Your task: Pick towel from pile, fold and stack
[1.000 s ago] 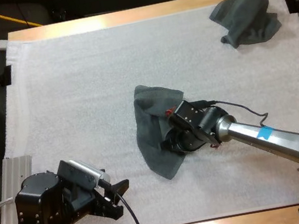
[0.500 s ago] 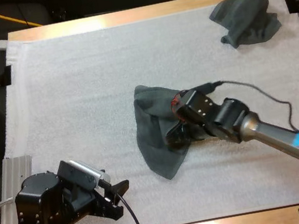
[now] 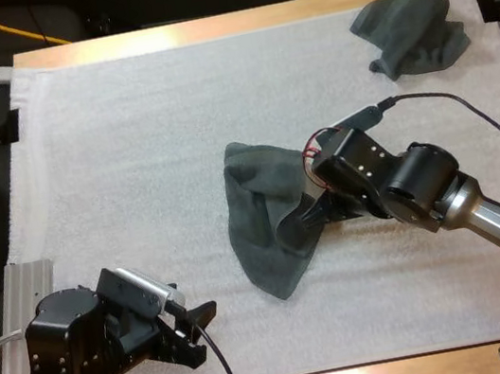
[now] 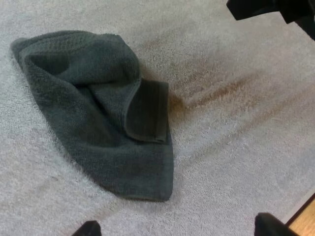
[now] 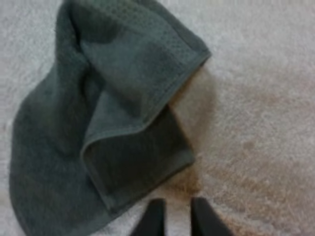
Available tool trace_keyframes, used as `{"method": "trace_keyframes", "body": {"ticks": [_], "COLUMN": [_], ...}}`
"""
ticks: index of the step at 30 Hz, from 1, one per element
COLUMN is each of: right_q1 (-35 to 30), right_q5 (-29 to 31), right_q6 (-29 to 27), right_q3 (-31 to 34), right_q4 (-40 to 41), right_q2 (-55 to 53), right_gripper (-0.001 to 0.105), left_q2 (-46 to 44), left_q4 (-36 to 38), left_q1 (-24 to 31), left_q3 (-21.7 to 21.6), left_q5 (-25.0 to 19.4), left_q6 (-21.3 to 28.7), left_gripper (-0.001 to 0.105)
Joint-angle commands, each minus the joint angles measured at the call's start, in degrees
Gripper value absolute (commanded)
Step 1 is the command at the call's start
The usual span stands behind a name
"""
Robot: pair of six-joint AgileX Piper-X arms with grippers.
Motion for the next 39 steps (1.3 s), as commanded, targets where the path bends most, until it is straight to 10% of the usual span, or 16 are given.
{"method": "trace_keyframes", "body": {"ticks": [1, 15, 39], "right_q1": [-0.25, -2.84, -1.92], "right_q5": [-1.74, -16.02, -18.73], "right_q6": [0.45, 7.11, 16.10], "right_q3": [0.63, 14.66, 15.03], "right_q4": [-0.91, -18.45, -26.37], "right_q2": [0.05, 4.09, 19.80], "right_gripper": [0.043, 0.048, 0.048], "left_q2": [0.19, 0.12, 0.09], "left_q4": [-0.12, -0.11, 0.29], "left_q1": [-0.20, -0.08, -0.23], "left_q3": [-0.35, -0.44, -0.34], "left_q5": [0.15, 0.07, 1.02], "left_q6": [-0.18, -0.32, -0.34], "left_gripper": [0.060, 0.060, 0.061]}}
